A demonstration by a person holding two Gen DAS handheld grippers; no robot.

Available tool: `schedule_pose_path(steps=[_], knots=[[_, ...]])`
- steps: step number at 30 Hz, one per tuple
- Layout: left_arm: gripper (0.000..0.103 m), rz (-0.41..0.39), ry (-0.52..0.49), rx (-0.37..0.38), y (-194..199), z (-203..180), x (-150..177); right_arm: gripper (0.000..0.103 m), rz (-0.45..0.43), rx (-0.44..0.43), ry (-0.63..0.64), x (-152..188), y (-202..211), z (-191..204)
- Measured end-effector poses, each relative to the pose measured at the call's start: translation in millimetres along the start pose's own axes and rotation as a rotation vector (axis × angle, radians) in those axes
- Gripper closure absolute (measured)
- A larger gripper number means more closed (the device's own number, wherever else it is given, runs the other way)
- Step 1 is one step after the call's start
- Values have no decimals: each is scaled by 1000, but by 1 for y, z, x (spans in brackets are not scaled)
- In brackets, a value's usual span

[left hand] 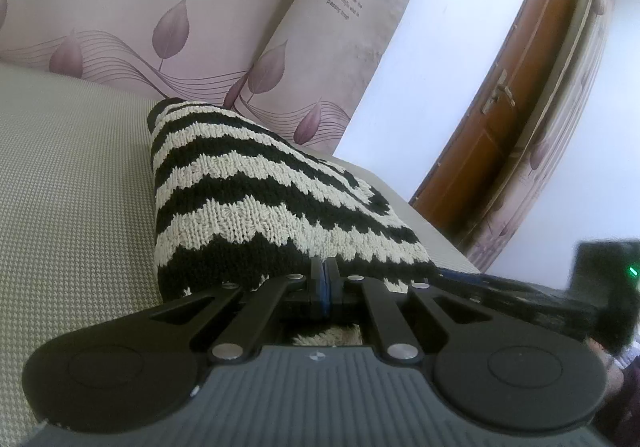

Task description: Fold small clothes

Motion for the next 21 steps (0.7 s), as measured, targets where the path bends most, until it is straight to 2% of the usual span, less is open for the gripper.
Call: schedule_pose_path(steps=[3, 4, 6, 10, 14, 15, 16, 17, 19, 21], knots=[[92, 0, 0, -1, 0, 0, 0, 53, 63, -30, -73, -12, -22, -12], [92, 0, 0, -1, 0, 0, 0, 69, 61, -60, -114, -16, -24, -17], [92, 0, 0, 1, 0, 0, 0, 88, 56, -116, -157, -24, -24, -21], [92, -3, -2, 9, 0, 0, 0, 91, -12, -98, -131, -31, -6, -16], [89, -3, -37, 33, 1, -6, 0, 91, -11, -63, -160, -8, -3, -25], [82, -4, -53, 39, 1, -9, 1, 92, -3, -68, -180, -4, -6, -29], [70, -8, -75, 51, 2, -13, 1, 92, -6, -83, -195, -2, -5, -31], [63, -10, -103, 64, 3, -18, 2, 92, -16, -79, -189, -5, -3, -30], [36, -12, -172, 72, 5, -31, 4, 92, -13, -83, -202, -8, -5, -29], [25, -12, -234, 57, 5, -42, 8, 92, -37, -102, -216, -10, 1, -28]])
Point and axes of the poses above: each gripper's, at about its wrist camera, not at the fingertips, and y roughly against the way its jaws point, z to its left, x to its underside, the point moved 8 cm from there along -y, roughly the way its jaws point, and after that the axes turned 15 degrees about z, right-handed, at the moved point
